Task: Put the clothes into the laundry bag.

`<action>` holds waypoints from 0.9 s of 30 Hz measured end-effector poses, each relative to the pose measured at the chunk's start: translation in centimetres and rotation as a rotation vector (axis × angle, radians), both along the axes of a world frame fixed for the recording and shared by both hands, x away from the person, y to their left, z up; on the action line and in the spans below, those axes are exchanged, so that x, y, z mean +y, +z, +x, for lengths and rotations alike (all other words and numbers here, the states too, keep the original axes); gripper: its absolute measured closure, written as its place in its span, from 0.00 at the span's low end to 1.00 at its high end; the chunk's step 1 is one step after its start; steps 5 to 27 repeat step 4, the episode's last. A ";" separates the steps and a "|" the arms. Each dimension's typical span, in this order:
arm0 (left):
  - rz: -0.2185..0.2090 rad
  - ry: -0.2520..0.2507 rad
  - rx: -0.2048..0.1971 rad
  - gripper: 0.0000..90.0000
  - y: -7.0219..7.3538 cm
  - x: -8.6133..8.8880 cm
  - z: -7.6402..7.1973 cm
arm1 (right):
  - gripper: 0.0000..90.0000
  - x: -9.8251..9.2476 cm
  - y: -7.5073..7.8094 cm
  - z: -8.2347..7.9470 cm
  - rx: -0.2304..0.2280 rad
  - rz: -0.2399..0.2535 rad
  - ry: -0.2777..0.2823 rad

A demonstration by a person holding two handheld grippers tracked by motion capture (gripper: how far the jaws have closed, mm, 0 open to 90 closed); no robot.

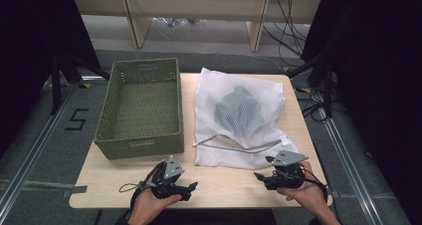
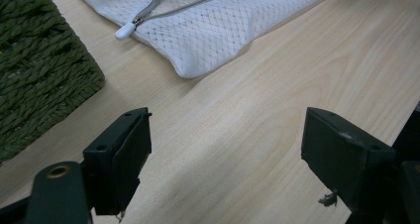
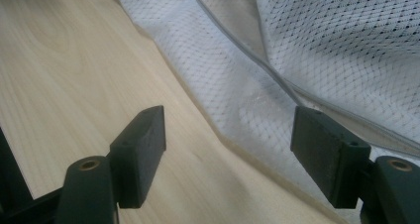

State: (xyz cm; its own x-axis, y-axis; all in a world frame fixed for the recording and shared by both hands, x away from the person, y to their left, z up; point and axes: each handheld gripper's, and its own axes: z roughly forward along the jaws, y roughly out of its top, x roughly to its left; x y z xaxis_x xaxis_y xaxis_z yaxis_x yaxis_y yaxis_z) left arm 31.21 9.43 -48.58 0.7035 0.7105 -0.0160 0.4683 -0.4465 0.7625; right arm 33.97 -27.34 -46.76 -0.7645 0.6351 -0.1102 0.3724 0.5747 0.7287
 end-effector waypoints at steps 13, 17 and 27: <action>0.010 -0.006 0.007 0.21 0.0 0.0 0.1 | 0.34 0.1 0.0 0.0 0.015 0.002 0.004; 0.010 -0.006 0.007 0.21 0.0 0.0 0.1 | 0.34 0.1 0.0 0.0 0.015 0.002 0.004; 0.010 -0.006 0.007 0.21 0.0 0.0 0.1 | 0.34 0.1 0.0 0.0 0.015 0.002 0.004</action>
